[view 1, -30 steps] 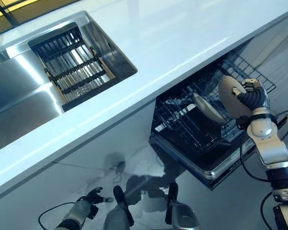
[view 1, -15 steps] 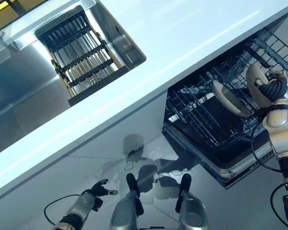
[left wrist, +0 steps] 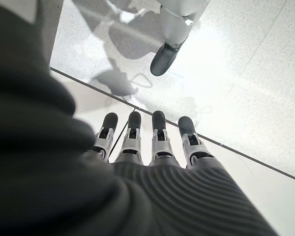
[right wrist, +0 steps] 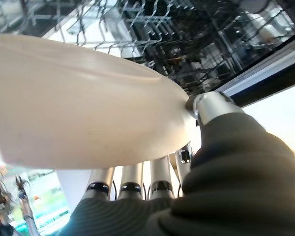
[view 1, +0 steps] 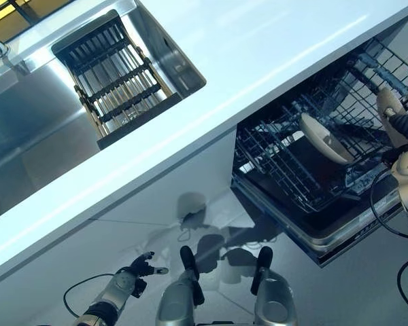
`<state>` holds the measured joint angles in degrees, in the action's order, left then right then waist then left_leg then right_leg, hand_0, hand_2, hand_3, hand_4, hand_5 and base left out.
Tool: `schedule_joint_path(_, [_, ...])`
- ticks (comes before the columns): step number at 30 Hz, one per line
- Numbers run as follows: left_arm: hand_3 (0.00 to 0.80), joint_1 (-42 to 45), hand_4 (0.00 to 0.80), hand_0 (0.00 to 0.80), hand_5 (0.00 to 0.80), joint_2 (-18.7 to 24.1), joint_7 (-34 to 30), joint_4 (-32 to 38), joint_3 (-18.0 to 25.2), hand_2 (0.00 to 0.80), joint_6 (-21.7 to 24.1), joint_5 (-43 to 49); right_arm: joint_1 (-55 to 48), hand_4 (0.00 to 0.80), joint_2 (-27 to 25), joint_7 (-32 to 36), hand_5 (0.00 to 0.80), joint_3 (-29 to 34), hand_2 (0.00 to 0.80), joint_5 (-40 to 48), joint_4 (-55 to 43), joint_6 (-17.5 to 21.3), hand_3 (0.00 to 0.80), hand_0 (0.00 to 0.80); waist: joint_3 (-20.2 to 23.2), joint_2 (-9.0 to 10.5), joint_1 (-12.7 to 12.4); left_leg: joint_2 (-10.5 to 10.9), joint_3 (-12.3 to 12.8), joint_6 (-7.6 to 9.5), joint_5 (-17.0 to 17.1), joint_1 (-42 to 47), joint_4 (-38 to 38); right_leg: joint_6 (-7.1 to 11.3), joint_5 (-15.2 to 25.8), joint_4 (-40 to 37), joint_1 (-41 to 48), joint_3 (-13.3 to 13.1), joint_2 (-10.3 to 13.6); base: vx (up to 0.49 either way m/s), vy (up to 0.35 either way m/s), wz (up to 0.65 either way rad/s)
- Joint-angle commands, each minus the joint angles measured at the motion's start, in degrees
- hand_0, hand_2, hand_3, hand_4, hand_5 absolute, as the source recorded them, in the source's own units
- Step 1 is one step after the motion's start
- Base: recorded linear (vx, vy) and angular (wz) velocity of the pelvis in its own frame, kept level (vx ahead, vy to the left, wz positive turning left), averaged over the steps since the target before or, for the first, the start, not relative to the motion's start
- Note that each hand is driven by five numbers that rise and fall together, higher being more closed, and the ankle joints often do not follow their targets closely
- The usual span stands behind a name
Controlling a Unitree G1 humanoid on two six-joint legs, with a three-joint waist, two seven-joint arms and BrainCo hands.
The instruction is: Take plates into dishwasher
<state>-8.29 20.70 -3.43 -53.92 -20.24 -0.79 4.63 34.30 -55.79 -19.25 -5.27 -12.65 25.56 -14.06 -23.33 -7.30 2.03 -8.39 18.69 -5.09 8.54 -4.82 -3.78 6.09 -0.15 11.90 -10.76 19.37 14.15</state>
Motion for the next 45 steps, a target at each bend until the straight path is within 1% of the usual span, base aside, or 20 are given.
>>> schedule_joint_path(1, [0.0, 0.13, 0.0, 0.0, 0.0, 2.15, -0.66, -0.05, -2.93, 0.0, -0.18, -2.37, 6.74, 0.8, -5.51, 0.51, 0.8, -2.89, 0.8, -3.06, 0.14, 2.58, 0.8, 0.8, 2.24, 1.37, -1.24, -6.01, -1.86, -4.74, 1.22, -0.49, 0.34, 0.43, -7.99, 12.12, -2.54, -0.85, 3.47, 0.093, -0.04, 0.02])
schedule_joint_path(7, [0.0, 0.11, 0.0, 0.0, 0.0, 3.38, -0.76, 0.99, -2.99, 0.0, -0.73, -2.73, 8.4, 0.8, -6.74, 1.44, 0.8, -4.86, 0.8, -1.85, 1.75, 4.0, 0.8, 0.8, 0.99, 2.0, -1.81, -6.63, -2.38, -4.8, 1.53, -1.83, 1.16, 0.15, -8.35, 14.06, -4.0, -0.95, 3.38, 0.016, -0.067, 0.01])
schedule_joint_path(9, [0.0, -0.14, 0.0, 0.0, 0.0, 3.84, -1.01, 1.24, -3.09, 0.0, -0.82, -2.41, 9.13, 0.8, -6.54, 1.91, 0.8, -5.2, 0.8, -1.37, 1.49, 4.65, 0.8, 0.8, 0.41, 2.24, -2.08, -6.82, -2.7, -4.79, 1.65, -2.29, 1.36, 0.07, -8.26, 14.33, -4.37, -0.85, 3.18, -0.015, -0.079, 0.02])
schedule_joint_path(13, [0.0, -0.36, 0.0, 0.0, 0.0, 4.27, -1.27, 1.89, -3.2, 0.0, -1.11, -1.65, 9.98, 0.8, -5.59, 1.5, 0.8, -5.98, 0.8, 0.81, 0.41, 4.74, 0.8, 0.8, -0.28, 2.67, -2.34, -7.11, -2.93, -4.81, 1.62, -2.74, 1.67, 0.08, -7.87, 13.98, -4.61, -0.79, 2.79, -0.042, -0.072, 0.0])
schedule_joint_path(14, [0.0, -0.48, 0.0, 0.0, 0.0, 4.33, -1.28, 2.15, -3.43, 0.0, -1.26, -1.49, 10.4, 0.8, -5.1, 1.22, 0.8, -6.22, 0.8, 2.06, 0.01, 4.6, 0.8, 0.8, -0.63, 2.47, -2.55, -7.56, -2.6, -4.23, 2.36, -3.51, 2.09, -0.63, -6.48, 13.32, -4.94, -0.21, 2.34, -0.015, -0.063, 0.0])
schedule_joint_path(15, [0.0, -0.45, 0.0, 0.0, 0.0, 4.31, -1.24, 2.14, -3.61, 0.0, -1.31, -1.42, 10.69, 0.8, -4.67, 1.31, 0.8, -6.45, 0.8, 2.13, -0.24, 4.66, 0.8, 0.8, -0.54, 2.77, -2.4, -7.24, -2.98, -4.8, 1.52, -2.85, 1.94, 0.09, -7.63, 13.53, -4.52, -0.81, 2.51, -0.014, -0.049, -0.01])
schedule_joint_path(17, [0.0, -0.58, 0.0, 0.0, 0.0, 4.28, -1.14, 1.99, -3.81, 0.0, -1.21, -1.46, 11.35, 0.8, -4.21, 1.44, 0.8, -6.76, 0.8, 2.27, -0.48, 4.55, 0.8, 0.8, -0.65, 2.77, -2.36, -7.32, -2.93, -4.81, 1.48, -2.94, 2.11, 0.11, -7.51, 13.37, -4.58, -0.88, 2.46, 0.028, -0.016, 0.0])
schedule_joint_path(22, [0.0, -1.06, 0.0, 0.0, 0.0, 3.52, -0.55, 1.45, -4.59, 0.0, -1.21, -2.13, 14.73, 0.8, -4.04, 2.24, 0.8, -8.84, 0.8, 1.99, 0.06, 4.51, 0.8, 0.8, -0.45, 1.85, -1.92, -7.29, -2.57, -4.94, 1.4, -2.89, 2.56, 0.17, -7.45, 13.37, -4.79, -1.3, 2.73, -0.015, 0.005, 0.0])
schedule_joint_path(23, [0.0, -1.12, 0.0, 0.0, 0.0, 3.39, -0.33, 1.47, -4.68, 0.0, -1.21, -2.34, 15.35, 0.8, -4.12, 2.2, 0.8, -9.22, 0.8, 2.0, 0.21, 4.47, 0.8, 0.8, -0.59, 1.31, -1.97, -7.59, -2.09, -4.37, 2.22, -3.61, 2.82, -0.52, -6.23, 13.04, -5.3, -0.85, 2.5, -0.086, 0.028, 0.0])
schedule_joint_path(25, [0.0, -1.07, 0.0, 0.0, 0.0, 3.06, -0.1, 1.48, -4.74, 0.0, -1.24, -2.61, 16.71, 0.8, -4.33, 2.34, 0.8, -10.11, 0.8, 2.2, 0.52, 4.19, 0.8, 0.8, -0.49, 0.77, -1.8, -7.34, -1.97, -4.41, 2.32, -3.53, 2.61, -0.54, -6.23, 12.81, -5.41, -1.19, 2.48, -0.027, 0.031, -0.03])
schedule_joint_path(26, [0.0, -0.99, 0.0, 0.0, 0.0, 2.94, -0.08, 1.39, -4.79, 0.0, -1.29, -2.73, 17.16, 0.8, -4.44, 2.43, 0.8, -10.5, 0.8, 2.23, 0.7, 4.14, 0.8, 0.8, -0.26, 0.78, -1.56, -6.93, -2.29, -5.0, 1.56, -2.78, 2.29, 0.11, -7.39, 13.02, -4.99, -1.82, 2.68, 0.053, 0.037, -0.05])
schedule_joint_path(27, [0.0, -0.82, 0.0, 0.0, 0.0, 2.83, -0.11, 1.31, -4.79, 0.0, -1.22, -2.89, 17.66, 0.8, -4.6, 2.61, 0.8, -10.85, 0.8, 2.11, 0.95, 4.19, 0.8, 0.8, -0.2, 0.5, -1.42, -6.86, -2.17, -5.07, 1.55, -2.58, 2.22, 0.1, -7.48, 12.98, -4.95, -1.95, 2.67, -0.007, 0.044, -0.04])
schedule_joint_path(28, [0.0, -0.71, 0.0, 0.0, 0.0, 2.75, -0.16, 1.35, -4.72, 0.0, -1.12, -2.99, 18.2, 0.8, -4.69, 2.64, 0.8, -11.2, 0.8, 1.98, 1.1, 4.19, 0.8, 0.8, -0.32, -0.01, -1.47, -7.2, -1.71, -4.57, 2.32, -3.15, 2.4, -0.59, -6.28, 12.48, -5.33, -1.52, 2.33, -0.074, 0.052, -0.06])
schedule_joint_path(32, [0.0, -0.28, 0.0, 0.0, 0.0, 2.12, -0.08, 1.14, -4.91, 0.0, -0.98, -3.71, 20.84, 0.8, -4.65, 2.51, 0.8, -13.21, 0.8, 1.88, 3.39, 4.93, 0.8, 0.8, -0.02, -1.08, -0.95, -6.93, -1.24, -4.68, 2.23, -2.71, 1.98, -0.81, -6.77, 12.37, -5.59, -2.59, 1.93, -0.029, 0.04, -0.08])
schedule_joint_path(36, [0.0, 0.12, 0.0, 0.0, 0.0, 1.65, 0.29, 1.29, -5.19, 0.0, -0.7, -3.67, 22.61, 0.8, -5.01, 2.33, 0.8, -14.24, 0.8, 1.96, 6.19, 5.46, 0.8, 0.8, 0.05, -2.0, -0.91, -6.83, -0.95, -4.69, 2.31, -2.67, 1.99, -1.2, -7.5, 12.94, -5.85, -3.14, 1.94, -0.021, -0.006, -0.11])
schedule_joint_path(39, [0.0, -0.08, 0.0, 0.0, 0.0, 1.62, 0.54, 1.64, -5.63, 0.0, -0.68, -4.07, 24.45, 0.8, -5.83, 2.07, 0.8, -15.52, 0.8, 2.76, 8.67, 6.52, 0.8, 0.8, -0.08, -2.73, -0.88, -6.52, -0.79, -4.63, 2.27, -3.07, 2.18, -1.44, -7.98, 13.88, -6.71, -3.43, 2.48, -0.057, -0.004, -0.13])
schedule_joint_path(45, [0.0, -0.87, 0.0, 0.0, 0.0, 1.51, 0.08, 2.72, -7.08, 0.0, -0.54, -4.9, 26.39, 0.8, -5.83, 2.37, 0.8, -17.13, 0.8, 2.42, 9.97, 6.24, 0.8, 0.8, -0.85, -4.69, -0.64, -5.25, -1.42, -4.56, 2.08, -3.82, 2.27, -1.8, -8.3, 15.04, -8.49, -4.15, 3.09, -0.057, 0.013, -0.07])
